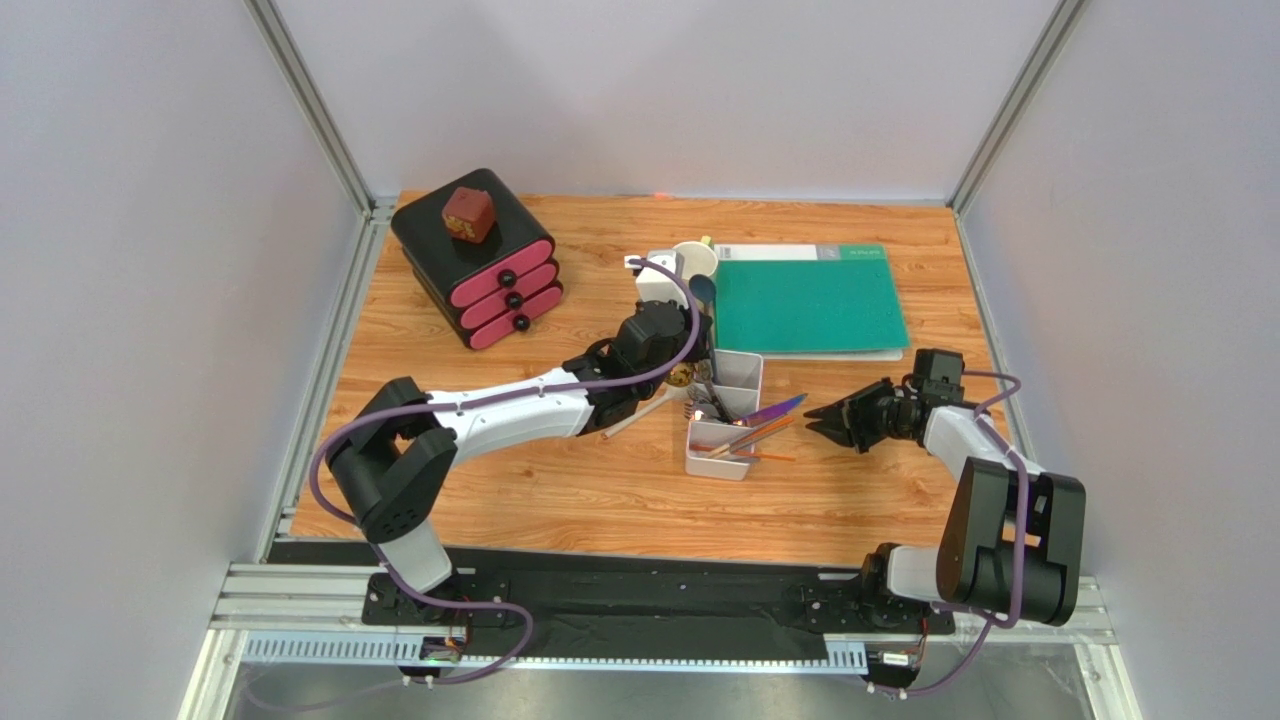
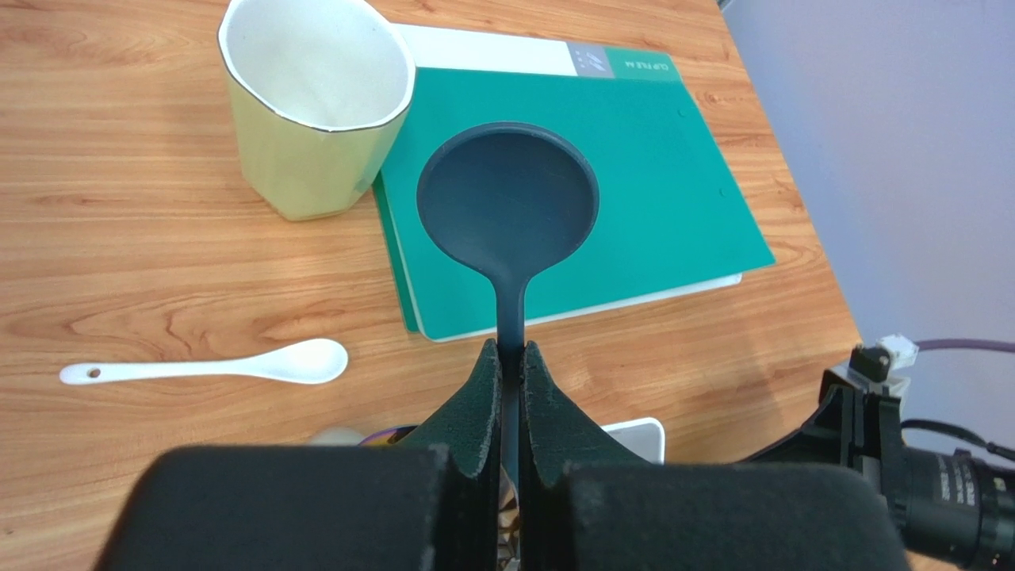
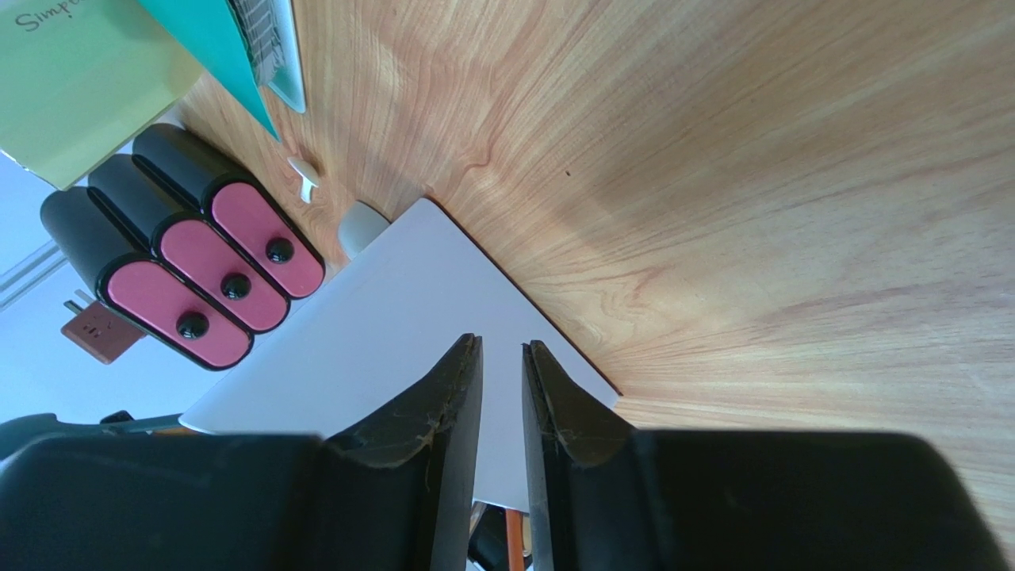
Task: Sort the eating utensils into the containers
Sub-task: Place the spoon in the storage box.
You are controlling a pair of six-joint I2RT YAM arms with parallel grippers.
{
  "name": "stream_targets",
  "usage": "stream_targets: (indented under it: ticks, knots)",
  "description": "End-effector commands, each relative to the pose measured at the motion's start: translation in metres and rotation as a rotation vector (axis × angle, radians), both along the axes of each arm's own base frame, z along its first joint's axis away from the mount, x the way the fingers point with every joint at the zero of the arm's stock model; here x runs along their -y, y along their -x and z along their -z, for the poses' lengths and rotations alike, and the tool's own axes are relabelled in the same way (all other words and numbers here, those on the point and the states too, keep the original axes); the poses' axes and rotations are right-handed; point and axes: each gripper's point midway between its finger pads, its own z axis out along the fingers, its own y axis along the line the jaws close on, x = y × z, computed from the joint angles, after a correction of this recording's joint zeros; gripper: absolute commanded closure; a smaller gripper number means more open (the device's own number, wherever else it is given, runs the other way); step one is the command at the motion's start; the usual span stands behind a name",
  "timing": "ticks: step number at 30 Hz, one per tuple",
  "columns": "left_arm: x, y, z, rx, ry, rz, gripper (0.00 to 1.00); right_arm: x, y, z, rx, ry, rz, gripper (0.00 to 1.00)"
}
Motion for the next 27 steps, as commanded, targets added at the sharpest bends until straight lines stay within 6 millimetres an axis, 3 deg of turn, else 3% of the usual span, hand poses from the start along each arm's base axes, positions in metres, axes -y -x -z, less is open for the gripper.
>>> stream_targets:
  ticks: [1, 7, 15, 27]
  knots:
    - [0.004, -0.004, -0.001, -0.019, 0.030, -0.038, 1.00, -0.003, 0.009, 0.003, 0.009, 0.005, -0.025, 0.76]
    - [0.006, -0.002, -0.015, 0.030, 0.008, -0.059, 1.00, -0.003, 0.009, 0.002, 0.010, 0.001, -0.031, 0.76]
    - [0.026, 0.001, -0.028, 0.096, -0.005, -0.027, 1.00, -0.004, 0.012, 0.006, 0.006, -0.001, -0.048, 0.76]
    - [0.040, -0.004, -0.010, 0.088, -0.084, -0.046, 1.00, -0.002, 0.009, 0.003, 0.017, -0.002, -0.064, 0.77]
